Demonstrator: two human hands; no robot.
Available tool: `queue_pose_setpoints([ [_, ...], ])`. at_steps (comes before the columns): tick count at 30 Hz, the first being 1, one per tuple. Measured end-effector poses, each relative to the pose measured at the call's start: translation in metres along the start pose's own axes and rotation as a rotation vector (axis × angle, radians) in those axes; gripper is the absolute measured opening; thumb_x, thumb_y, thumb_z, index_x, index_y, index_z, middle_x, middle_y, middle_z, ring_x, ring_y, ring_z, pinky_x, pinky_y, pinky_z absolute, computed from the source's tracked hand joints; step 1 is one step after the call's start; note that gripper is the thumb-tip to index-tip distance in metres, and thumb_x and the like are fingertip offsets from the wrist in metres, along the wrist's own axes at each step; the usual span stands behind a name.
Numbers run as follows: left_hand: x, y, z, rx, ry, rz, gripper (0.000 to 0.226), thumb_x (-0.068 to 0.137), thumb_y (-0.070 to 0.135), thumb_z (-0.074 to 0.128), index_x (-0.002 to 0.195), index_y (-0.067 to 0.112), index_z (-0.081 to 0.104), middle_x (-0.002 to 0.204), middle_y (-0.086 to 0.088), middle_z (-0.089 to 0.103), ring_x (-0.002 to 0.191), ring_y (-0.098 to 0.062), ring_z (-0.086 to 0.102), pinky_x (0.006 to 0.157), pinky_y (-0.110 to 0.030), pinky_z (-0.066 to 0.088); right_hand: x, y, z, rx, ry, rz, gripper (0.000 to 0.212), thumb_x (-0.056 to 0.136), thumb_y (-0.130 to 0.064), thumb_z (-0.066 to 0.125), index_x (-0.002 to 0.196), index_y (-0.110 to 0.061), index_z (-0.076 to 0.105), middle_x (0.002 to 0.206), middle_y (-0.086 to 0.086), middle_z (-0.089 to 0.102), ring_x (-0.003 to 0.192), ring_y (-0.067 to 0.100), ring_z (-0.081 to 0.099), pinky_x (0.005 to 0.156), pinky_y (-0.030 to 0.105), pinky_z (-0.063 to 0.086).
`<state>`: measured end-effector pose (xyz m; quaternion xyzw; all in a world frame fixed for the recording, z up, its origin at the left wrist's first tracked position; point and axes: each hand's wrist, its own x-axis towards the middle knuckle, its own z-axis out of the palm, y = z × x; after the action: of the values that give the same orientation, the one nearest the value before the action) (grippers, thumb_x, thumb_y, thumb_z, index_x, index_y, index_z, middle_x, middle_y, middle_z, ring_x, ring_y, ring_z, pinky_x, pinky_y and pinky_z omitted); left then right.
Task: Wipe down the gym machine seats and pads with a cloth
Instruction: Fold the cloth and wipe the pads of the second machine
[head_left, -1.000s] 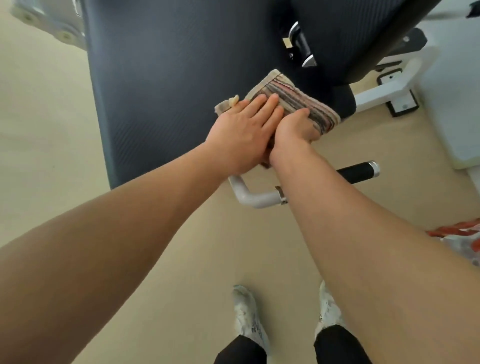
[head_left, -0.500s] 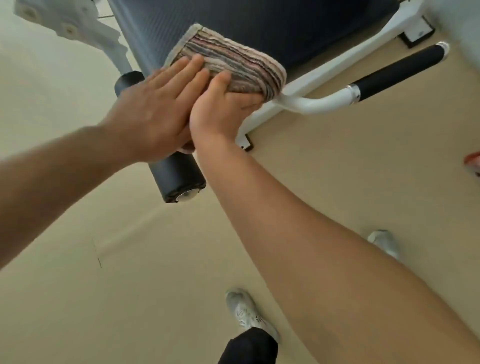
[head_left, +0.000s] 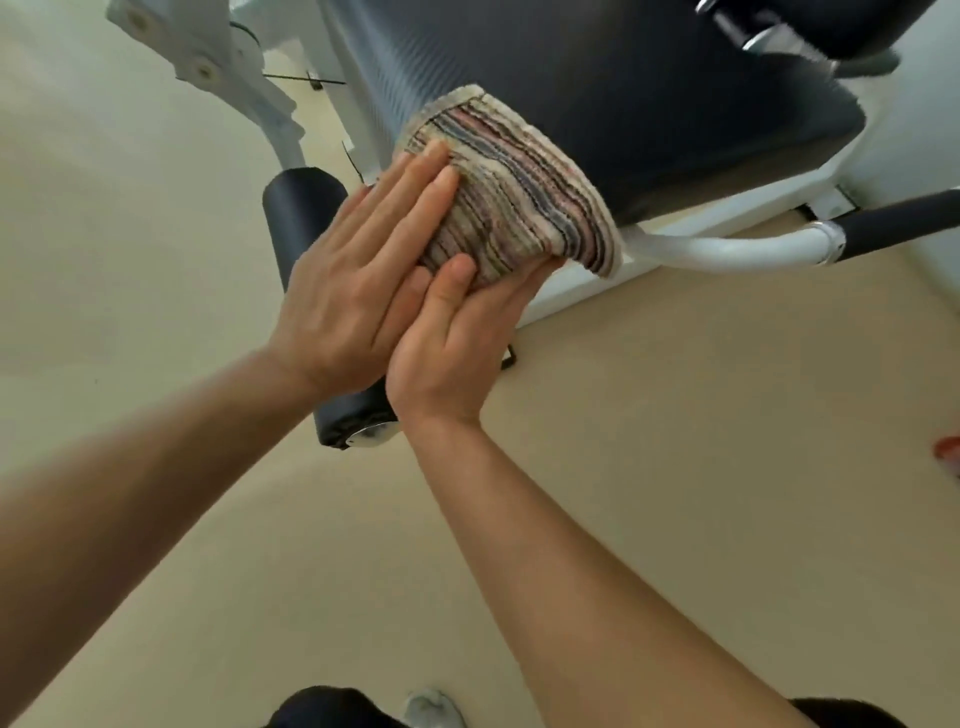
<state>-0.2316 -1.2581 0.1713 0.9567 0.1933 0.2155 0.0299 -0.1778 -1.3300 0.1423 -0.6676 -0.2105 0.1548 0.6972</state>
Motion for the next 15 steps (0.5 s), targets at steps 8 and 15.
queue_pose_setpoints([
  [8,0.027,-0.005,0.063,-0.15,0.478,-0.004,0.06,0.101,0.036,0.023,0.134,-0.005,0.052,0.145,-0.028,0.049,0.14,-0.046,0.041,0.111,-0.066,0.031,0.082,0.034,-0.025,-0.438,0.172,-0.688,0.071,0.098,-0.046,0.03,0.141,0.008,0.047,0.15,0.026,0.044,0.145,0.042,0.033,0.122,0.055,0.016],
  [15,0.029,0.044,0.1,-0.632,0.927,-0.426,0.047,0.102,0.021,0.029,0.136,-0.003,0.051,0.141,-0.022,0.055,0.135,-0.035,0.05,0.11,-0.054,0.039,0.117,-0.003,-0.024,-0.55,-0.045,-1.258,0.038,0.095,-0.032,0.043,0.095,-0.011,0.075,0.09,0.003,0.076,0.076,0.022,0.07,0.071,0.027,0.048],
])
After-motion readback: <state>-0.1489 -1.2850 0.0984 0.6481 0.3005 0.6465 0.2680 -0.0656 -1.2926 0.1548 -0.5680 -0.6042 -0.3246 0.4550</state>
